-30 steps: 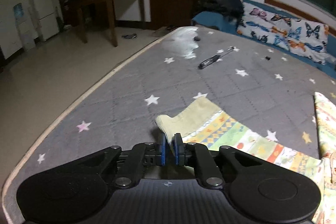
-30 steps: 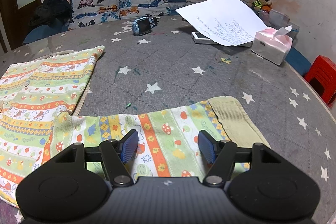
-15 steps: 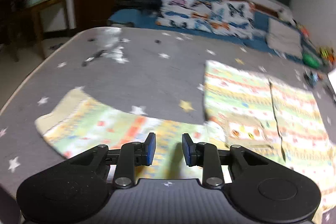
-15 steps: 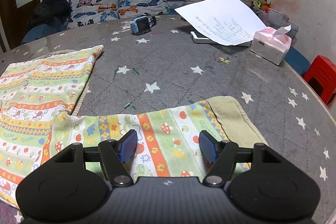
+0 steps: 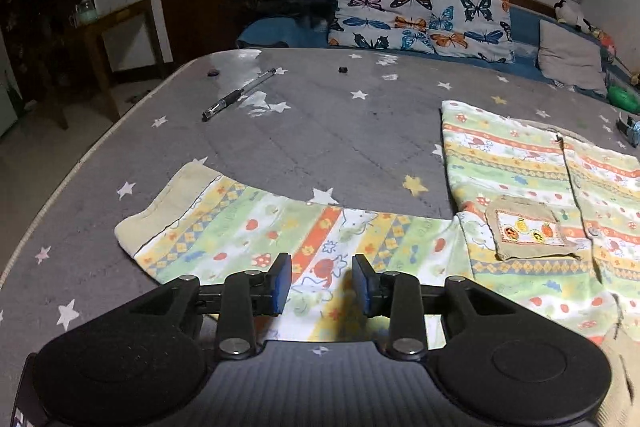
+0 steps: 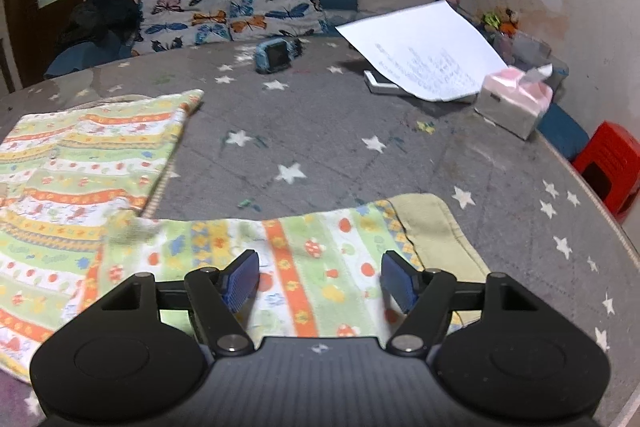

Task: Fold clothes

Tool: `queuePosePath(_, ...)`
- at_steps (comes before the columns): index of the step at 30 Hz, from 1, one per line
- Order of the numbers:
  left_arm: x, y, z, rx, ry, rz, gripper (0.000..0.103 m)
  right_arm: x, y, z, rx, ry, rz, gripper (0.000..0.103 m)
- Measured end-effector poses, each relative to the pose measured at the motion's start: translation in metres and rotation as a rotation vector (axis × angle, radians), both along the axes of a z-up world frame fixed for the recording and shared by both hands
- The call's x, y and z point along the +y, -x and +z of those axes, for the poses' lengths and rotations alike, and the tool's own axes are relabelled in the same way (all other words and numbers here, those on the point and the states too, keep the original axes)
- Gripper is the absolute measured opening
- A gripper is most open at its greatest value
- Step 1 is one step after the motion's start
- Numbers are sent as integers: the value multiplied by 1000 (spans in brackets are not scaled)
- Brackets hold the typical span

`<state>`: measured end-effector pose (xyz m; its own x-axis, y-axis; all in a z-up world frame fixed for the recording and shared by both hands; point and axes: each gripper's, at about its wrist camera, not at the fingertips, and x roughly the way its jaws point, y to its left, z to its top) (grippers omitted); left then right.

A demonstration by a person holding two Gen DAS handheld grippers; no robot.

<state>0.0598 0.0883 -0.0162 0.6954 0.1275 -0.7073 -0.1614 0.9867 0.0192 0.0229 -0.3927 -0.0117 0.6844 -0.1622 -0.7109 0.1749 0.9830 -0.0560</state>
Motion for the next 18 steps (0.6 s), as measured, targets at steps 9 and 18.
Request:
queuePosePath(9, -37, 22, 20, -37, 43, -141, 36, 69, 17, 25, -26, -43, 229, 67)
queuePosePath(18, -87, 35, 13, -20, 31, -309, 36, 162, 42, 23, 24, -88, 530, 51)
